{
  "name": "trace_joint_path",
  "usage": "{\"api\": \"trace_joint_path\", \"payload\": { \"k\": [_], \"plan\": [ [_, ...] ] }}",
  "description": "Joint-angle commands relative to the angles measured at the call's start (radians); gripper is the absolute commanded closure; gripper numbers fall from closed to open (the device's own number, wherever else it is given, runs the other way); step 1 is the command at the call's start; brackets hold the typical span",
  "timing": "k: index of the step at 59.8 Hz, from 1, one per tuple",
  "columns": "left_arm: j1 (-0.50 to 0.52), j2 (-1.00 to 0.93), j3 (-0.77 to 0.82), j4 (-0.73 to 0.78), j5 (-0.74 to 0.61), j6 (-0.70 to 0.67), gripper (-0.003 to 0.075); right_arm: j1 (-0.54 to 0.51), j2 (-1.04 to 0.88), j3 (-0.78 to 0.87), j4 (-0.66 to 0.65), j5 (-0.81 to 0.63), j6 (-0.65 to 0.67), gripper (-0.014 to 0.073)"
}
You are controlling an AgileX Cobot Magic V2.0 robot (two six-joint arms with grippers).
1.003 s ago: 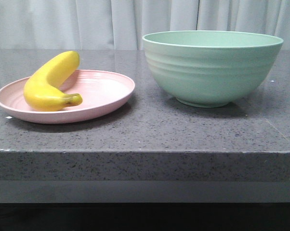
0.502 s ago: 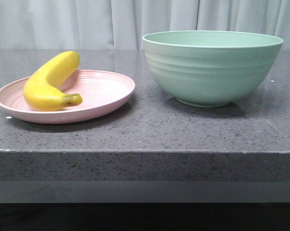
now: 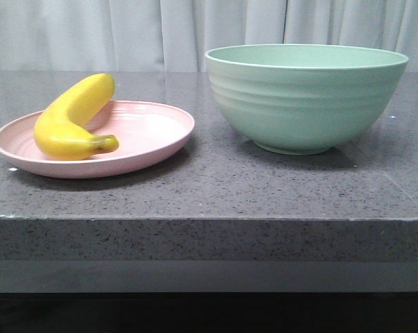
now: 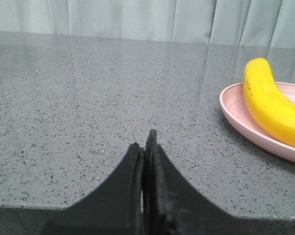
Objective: Transfer banana from pink plate to green bowl
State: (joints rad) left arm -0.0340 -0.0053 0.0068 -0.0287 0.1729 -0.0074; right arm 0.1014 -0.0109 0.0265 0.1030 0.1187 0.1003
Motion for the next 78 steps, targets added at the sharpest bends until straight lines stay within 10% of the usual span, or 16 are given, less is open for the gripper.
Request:
{"api": "trace_joint_path", "payload": {
  "k": [1, 37, 70, 78],
  "plan": [
    [0.004, -0.018, 0.004, -0.003, -0.090, -0.010, 0.0741, -0.005, -0.023, 0.001, -0.014, -0.074, -0.003, 0.0708],
    [0.004, -0.003, -0.103, -0.011, -0.121, -0.010, 0.0740, -0.005, -0.017, -0.090, -0.021, -0.008, -0.003, 0.0708],
    [0.004, 0.479, -0.463, -0.005, -0.017, -0.010, 0.0737, -0.006, 0.343, -0.459, -0.065, 0.120, -0.003, 0.0703],
    [0.004, 0.479, -0.463, -0.006, -0.017, -0.010, 0.0568, -0.006, 0.343, -0.458, -0.065, 0.112, -0.003, 0.0519]
  ]
}}
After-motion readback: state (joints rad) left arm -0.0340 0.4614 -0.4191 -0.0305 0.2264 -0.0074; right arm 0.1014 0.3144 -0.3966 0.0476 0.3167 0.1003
